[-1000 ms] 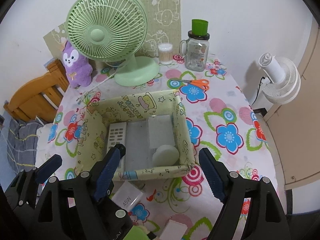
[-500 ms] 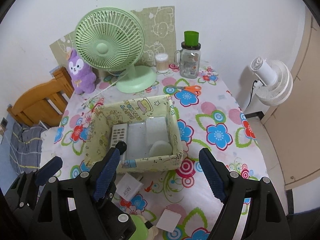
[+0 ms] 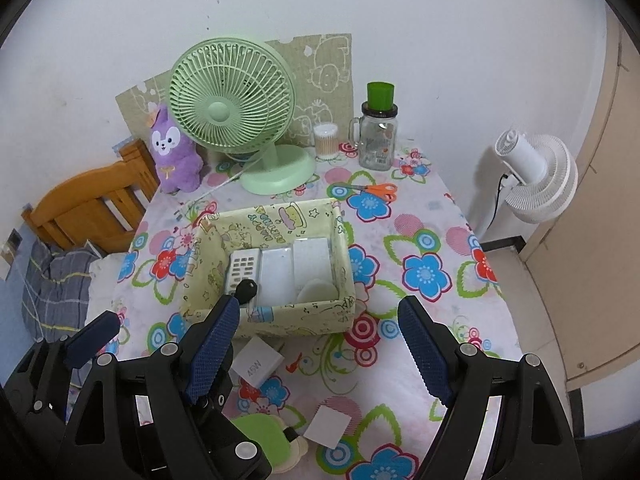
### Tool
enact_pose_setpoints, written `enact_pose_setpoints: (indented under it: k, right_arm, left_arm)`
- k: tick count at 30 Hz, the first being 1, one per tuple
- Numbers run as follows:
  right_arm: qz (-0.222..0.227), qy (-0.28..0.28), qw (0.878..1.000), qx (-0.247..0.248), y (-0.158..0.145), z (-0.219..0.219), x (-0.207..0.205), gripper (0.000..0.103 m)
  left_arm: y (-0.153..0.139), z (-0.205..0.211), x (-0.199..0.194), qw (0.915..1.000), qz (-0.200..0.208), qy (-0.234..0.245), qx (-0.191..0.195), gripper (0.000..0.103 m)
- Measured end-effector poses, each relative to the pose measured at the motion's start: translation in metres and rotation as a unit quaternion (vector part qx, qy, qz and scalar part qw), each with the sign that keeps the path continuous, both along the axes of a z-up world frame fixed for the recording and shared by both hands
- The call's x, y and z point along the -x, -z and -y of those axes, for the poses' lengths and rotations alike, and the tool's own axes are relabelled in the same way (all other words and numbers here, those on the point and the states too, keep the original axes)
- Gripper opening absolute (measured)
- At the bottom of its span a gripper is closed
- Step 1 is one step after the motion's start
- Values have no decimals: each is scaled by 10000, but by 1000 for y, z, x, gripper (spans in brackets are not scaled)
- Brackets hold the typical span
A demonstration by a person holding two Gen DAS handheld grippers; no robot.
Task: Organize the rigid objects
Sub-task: 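Lift both open tools out of the box and move toward the charger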
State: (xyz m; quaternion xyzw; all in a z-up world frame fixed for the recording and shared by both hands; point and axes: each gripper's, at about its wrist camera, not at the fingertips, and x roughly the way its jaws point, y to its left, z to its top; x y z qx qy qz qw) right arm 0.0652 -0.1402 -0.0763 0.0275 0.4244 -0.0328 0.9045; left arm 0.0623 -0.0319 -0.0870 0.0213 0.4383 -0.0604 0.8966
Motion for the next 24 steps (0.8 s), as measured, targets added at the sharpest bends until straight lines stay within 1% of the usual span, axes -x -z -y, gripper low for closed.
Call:
enact_pose_setpoints:
  k: [4, 12, 20, 24]
  right_arm:
    - [45, -43, 10000, 19, -2, 0, 8, 84]
    - [163, -101, 9998, 22, 0, 3, 20, 84]
    - [205, -222, 9995, 8, 10, 4, 30, 84]
    - [126, -255, 9996, -46, 20, 6, 33, 84]
  left_arm:
    - [0, 1, 6, 10000, 9, 40, 36, 95]
    - [4, 1, 17, 9998, -46, 101, 168, 96]
    - [13, 3, 26, 9997, -27, 194, 165, 96]
    - [24, 2, 29, 9998, -82, 81, 169, 96]
